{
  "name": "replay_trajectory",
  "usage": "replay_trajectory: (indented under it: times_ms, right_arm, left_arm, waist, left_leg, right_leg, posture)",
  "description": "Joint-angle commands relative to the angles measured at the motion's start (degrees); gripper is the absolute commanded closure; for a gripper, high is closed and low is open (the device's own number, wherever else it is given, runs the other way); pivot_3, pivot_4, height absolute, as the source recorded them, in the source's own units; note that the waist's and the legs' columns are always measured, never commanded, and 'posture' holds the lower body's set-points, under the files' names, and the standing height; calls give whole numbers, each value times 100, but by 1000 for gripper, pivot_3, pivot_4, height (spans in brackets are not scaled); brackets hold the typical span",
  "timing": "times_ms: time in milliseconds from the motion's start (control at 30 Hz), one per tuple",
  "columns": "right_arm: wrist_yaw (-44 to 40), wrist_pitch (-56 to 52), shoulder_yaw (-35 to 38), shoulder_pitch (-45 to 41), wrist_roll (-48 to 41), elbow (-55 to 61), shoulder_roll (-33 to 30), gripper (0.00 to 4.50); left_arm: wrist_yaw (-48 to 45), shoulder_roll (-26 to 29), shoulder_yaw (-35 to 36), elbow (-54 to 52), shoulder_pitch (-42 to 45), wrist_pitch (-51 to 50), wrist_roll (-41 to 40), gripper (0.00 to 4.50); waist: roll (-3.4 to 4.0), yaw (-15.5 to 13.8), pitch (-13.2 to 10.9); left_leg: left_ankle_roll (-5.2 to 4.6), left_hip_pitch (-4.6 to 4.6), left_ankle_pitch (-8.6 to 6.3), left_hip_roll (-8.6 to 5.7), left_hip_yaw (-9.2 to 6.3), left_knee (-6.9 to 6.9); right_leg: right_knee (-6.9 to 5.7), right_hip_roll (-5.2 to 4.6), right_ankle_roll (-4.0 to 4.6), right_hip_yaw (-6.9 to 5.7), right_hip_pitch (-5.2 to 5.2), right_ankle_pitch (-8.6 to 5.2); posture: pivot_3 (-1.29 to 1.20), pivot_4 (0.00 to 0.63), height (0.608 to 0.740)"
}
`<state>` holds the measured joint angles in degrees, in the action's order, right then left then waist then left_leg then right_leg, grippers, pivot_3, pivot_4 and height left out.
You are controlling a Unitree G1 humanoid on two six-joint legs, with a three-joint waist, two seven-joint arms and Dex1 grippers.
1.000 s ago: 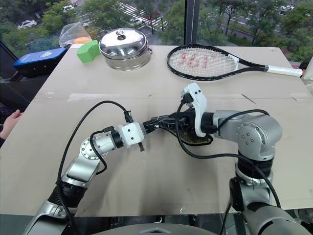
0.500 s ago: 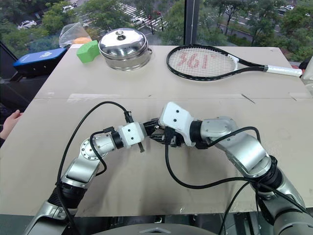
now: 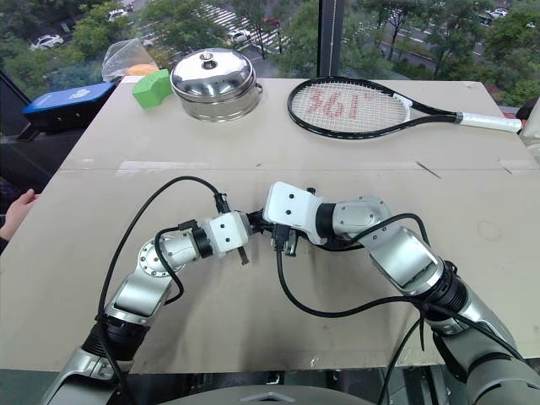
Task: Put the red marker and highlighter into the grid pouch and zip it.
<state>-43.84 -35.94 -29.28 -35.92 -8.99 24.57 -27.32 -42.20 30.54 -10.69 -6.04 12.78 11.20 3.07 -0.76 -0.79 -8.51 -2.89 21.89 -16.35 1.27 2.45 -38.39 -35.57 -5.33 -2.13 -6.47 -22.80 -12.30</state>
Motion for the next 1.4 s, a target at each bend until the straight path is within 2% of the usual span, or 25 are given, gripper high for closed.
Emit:
replay_trajectory:
  times_ms: [33,200,400,567,767,1000,1233,1400]
  right_arm:
    - [-102,130,241,-97,-105,217,88,4426]
    - [-155,-3,537,69,-400,341,160,4426]
    - [100,-529,1369,641,-1143,726,320,4426]
    - [188,-606,1825,1084,-1286,785,-27,4426]
    - [244,-494,1911,1337,-1296,759,-401,4426]
    - [224,-528,1786,1266,-1445,674,-393,4426]
    - [147,-455,1533,1225,-1450,791,-435,1715]
    - [187,-316,1339,1144,-1295,1007,-362,1715]
  left_arm:
    - [-5,40,58,-145,-74,150,-84,4500]
    - [-2,52,50,-96,-105,195,-86,4500]
    - [-4,96,67,-15,-180,267,-116,4500]
    - [-5,133,69,51,-182,317,-151,4500]
    - [13,134,5,87,-153,352,-204,4500]
    - [1,116,-34,88,-136,362,-234,4500]
    - [-37,127,-17,58,-166,349,-258,4500]
    - [-71,142,1,23,-186,330,-271,4500]
  waist:
    - [0,2,0]
    - [0,0,0]
    - [1,-1,0]
    - [0,-8,0]
    - [0,-2,0]
    - [0,-6,0]
    - [0,-5,0]
    - [0,-7,0]
  left_leg:
    - [-1,0,-1,0,0,0]
    - [-3,0,-2,0,-1,0]
    - [-7,3,-5,0,-3,0]
    - [-13,1,-8,-1,-3,0]
    - [-14,1,-9,-2,-4,0]
    - [-15,2,-9,-2,-5,0]
    - [-15,1,-9,-2,-7,0]
    - [-15,3,-9,-2,-6,1]
  right_leg:
    - [0,0,0,0,0,0]
    - [0,-2,0,-1,0,0]
    - [1,-6,1,-5,1,0]
    - [0,-9,1,-4,1,1]
    - [0,-8,1,-4,1,0]
    - [0,-7,0,-5,1,0]
    - [0,-6,0,-6,1,0]
    - [0,-6,0,-6,1,0]
  posture:
    - [0,150,740]
    - [0,150,740]
    - [0,150,740]
    - [0,150,740]
    - [0,150,740]
    - [0,150,740]
    - [0,150,740]
    - [0,150,740]
